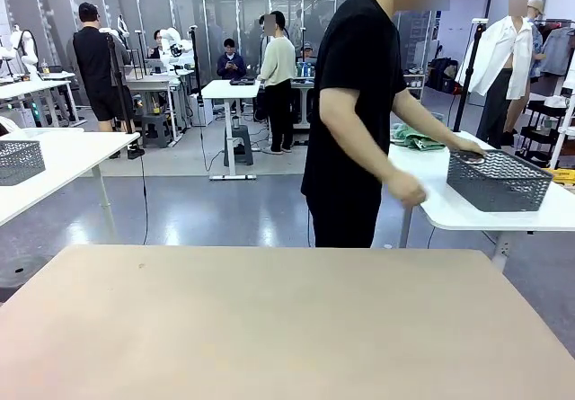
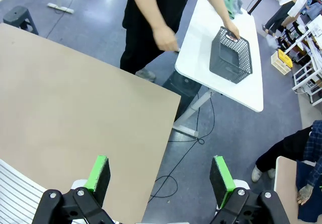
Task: Fold the towels and place them in the basket.
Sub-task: When a person lays out a Towel with hook on the table, fold it in half twice.
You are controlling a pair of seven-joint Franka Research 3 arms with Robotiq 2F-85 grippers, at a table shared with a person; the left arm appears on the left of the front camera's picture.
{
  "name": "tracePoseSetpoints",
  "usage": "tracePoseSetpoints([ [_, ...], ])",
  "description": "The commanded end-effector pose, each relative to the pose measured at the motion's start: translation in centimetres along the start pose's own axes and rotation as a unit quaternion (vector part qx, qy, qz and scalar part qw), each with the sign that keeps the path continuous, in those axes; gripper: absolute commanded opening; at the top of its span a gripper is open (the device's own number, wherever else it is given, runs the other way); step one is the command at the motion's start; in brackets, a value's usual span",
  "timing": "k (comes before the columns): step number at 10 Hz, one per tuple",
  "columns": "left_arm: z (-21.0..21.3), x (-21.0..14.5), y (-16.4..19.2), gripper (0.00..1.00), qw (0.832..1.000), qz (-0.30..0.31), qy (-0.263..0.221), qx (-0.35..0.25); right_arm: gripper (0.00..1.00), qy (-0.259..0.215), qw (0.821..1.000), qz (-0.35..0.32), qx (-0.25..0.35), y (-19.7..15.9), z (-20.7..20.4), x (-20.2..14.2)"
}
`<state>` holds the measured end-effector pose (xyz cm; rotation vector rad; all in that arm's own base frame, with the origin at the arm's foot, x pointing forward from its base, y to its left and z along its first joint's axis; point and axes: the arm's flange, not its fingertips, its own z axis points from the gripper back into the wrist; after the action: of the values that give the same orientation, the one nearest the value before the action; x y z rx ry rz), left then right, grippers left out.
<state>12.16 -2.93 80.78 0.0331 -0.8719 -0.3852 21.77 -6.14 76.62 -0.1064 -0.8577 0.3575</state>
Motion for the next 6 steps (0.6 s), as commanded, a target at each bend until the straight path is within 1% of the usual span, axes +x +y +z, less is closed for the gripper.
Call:
tracePoseSetpoints([
  [1, 0.48, -0.22, -0.07, 1.0, 1.0, -0.002, -0.005, 0.002, 1.0, 0.0, 1.0, -0.001, 0.0, -0.08, -0.05, 0.33],
  [6, 0.48, -0.22, -0.07, 1.0, 1.0, -0.002, -0.005, 0.002, 1.0, 0.0, 1.0, -0.001, 0.0, -0.08, -0.05, 0.33],
])
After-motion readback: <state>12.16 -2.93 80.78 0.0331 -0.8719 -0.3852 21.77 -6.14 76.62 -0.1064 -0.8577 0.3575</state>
